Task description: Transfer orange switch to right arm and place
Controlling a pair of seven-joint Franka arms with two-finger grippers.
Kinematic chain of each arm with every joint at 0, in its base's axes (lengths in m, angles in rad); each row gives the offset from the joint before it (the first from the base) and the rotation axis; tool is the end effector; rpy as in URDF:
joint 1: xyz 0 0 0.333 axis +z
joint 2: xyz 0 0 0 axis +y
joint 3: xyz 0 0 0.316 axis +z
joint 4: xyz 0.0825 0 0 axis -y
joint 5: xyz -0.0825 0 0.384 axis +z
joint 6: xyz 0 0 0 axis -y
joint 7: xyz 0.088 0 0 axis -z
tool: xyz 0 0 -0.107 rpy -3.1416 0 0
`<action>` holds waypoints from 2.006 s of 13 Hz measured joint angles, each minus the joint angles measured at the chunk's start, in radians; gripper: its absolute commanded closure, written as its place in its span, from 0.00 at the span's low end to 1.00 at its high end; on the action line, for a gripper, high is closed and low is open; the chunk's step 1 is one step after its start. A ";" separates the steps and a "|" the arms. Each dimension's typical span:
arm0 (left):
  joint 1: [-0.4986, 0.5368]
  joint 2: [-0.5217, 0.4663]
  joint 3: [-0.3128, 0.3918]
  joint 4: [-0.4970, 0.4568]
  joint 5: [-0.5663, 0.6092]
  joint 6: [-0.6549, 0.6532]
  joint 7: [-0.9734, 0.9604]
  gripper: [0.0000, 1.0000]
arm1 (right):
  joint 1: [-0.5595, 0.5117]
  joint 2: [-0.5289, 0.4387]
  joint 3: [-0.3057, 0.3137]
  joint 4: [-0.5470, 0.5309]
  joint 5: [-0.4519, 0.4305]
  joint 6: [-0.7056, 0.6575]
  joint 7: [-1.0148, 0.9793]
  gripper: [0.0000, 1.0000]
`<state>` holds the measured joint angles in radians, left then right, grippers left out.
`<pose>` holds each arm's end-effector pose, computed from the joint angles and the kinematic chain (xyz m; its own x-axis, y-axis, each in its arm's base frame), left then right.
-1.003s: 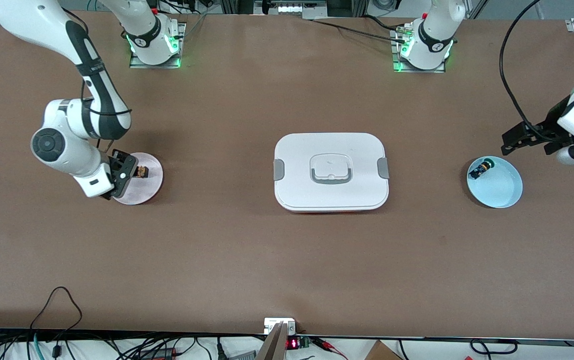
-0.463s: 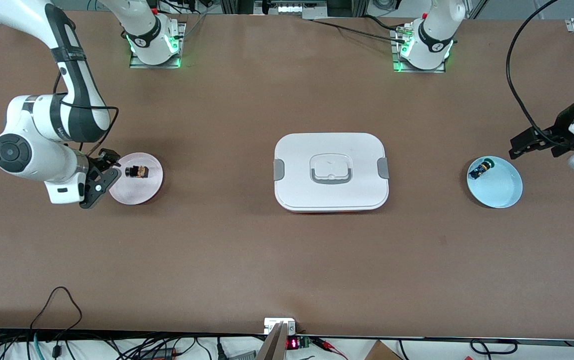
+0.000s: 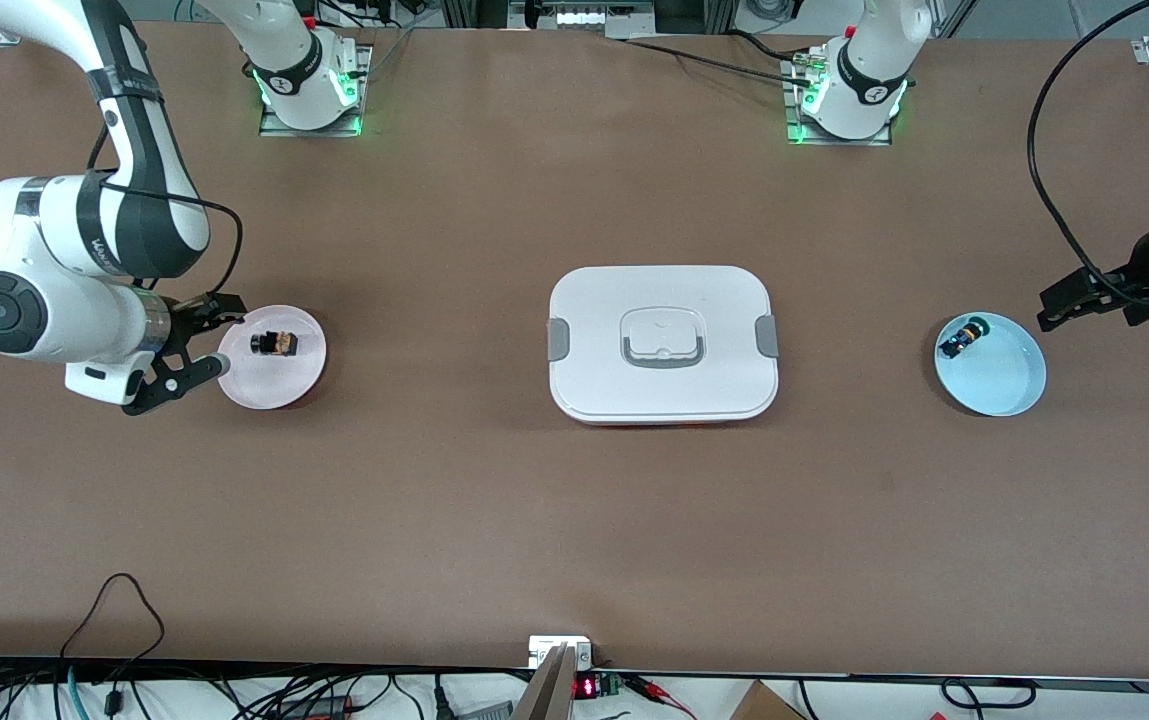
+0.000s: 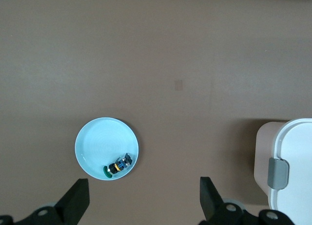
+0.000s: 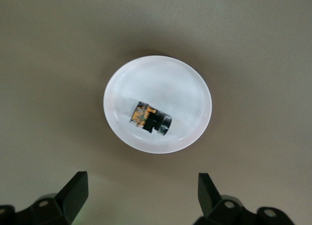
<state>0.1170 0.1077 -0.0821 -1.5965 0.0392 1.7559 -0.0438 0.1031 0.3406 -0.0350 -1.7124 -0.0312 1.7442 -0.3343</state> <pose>0.6003 0.0268 0.5669 0.9960 0.0723 0.0532 0.0738 -0.9969 -0.0277 0.6118 0.0406 0.3698 0.8699 0.3915 -0.2999 0.3915 -0.9180 -0.0625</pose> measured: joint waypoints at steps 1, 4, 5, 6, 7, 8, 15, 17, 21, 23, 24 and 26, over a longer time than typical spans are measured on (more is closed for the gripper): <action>-0.001 0.004 -0.005 0.004 0.011 0.000 0.000 0.00 | 0.001 -0.004 -0.001 0.014 0.035 -0.019 0.047 0.00; -0.005 0.010 -0.013 0.012 0.023 0.000 0.000 0.00 | -0.003 -0.027 -0.006 0.070 0.070 -0.098 0.192 0.00; -0.005 0.010 -0.013 0.012 0.023 0.000 0.000 0.00 | -0.003 -0.036 -0.006 0.096 0.071 -0.137 0.226 0.00; -0.005 0.011 -0.013 0.012 0.023 0.000 0.000 0.00 | -0.002 -0.043 -0.006 0.127 0.070 -0.179 0.245 0.00; -0.005 0.011 -0.013 0.012 0.023 0.000 0.000 0.00 | -0.003 -0.049 -0.006 0.161 0.068 -0.213 0.254 0.00; -0.005 0.012 -0.013 0.013 0.023 0.000 0.000 0.00 | -0.005 -0.053 -0.007 0.197 0.060 -0.233 0.255 0.00; -0.006 0.017 -0.016 0.018 0.024 0.000 0.000 0.00 | -0.073 -0.110 -0.027 0.277 0.024 -0.194 0.301 0.00; -0.006 0.017 -0.016 0.018 0.024 0.000 0.000 0.00 | -0.076 -0.148 -0.033 0.275 0.020 -0.211 0.314 0.00; -0.006 0.017 -0.016 0.019 0.024 0.000 0.000 0.00 | -0.090 -0.198 -0.036 0.171 0.018 -0.158 0.284 0.00; -0.006 0.017 -0.016 0.019 0.024 0.000 0.000 0.00 | -0.089 -0.258 -0.035 0.070 0.018 -0.101 0.279 0.00; -0.006 0.018 -0.016 0.019 0.024 0.000 0.000 0.00 | -0.089 -0.289 -0.035 0.038 0.018 -0.099 0.279 0.00; -0.006 0.018 -0.016 0.019 0.024 0.000 0.000 0.00 | -0.089 -0.339 -0.035 0.015 0.018 -0.103 0.279 0.00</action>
<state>0.1110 0.1254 -0.0978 -1.5775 0.0628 1.7562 -0.0437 0.0144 0.0020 -0.0698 -1.6972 -0.0133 1.6415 -0.0552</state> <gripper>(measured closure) 0.000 0.000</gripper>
